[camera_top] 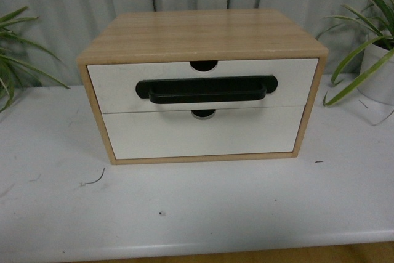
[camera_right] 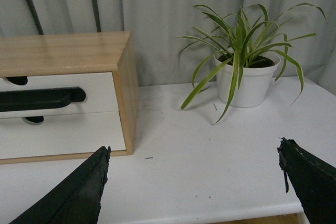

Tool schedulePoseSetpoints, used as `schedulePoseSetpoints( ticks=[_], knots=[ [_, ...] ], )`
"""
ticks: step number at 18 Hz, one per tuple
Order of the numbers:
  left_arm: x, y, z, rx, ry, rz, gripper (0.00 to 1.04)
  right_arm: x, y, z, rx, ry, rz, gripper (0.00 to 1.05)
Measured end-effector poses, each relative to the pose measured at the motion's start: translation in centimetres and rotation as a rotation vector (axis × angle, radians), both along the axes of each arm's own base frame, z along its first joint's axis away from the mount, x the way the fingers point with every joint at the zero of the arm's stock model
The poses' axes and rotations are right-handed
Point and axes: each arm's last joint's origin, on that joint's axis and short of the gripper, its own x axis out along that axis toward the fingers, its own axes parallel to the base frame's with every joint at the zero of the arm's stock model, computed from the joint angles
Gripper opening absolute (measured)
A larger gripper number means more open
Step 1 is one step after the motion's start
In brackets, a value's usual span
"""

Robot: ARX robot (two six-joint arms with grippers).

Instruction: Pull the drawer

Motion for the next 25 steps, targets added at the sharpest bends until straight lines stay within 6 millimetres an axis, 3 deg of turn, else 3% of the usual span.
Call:
schedulePoseSetpoints(
  ticks=[22, 25],
  knots=[
    [0.0, 0.0, 0.0, 0.0, 0.0, 0.0, 0.98, 0.0, 0.0, 0.0, 0.0, 0.0, 0.0, 0.98],
    [0.01, -0.15, -0.31, -0.05, 0.069, -0.079, 0.98, 0.12, 0.19, -0.18, 0.054, 0.064, -0.087, 0.98]
  ],
)
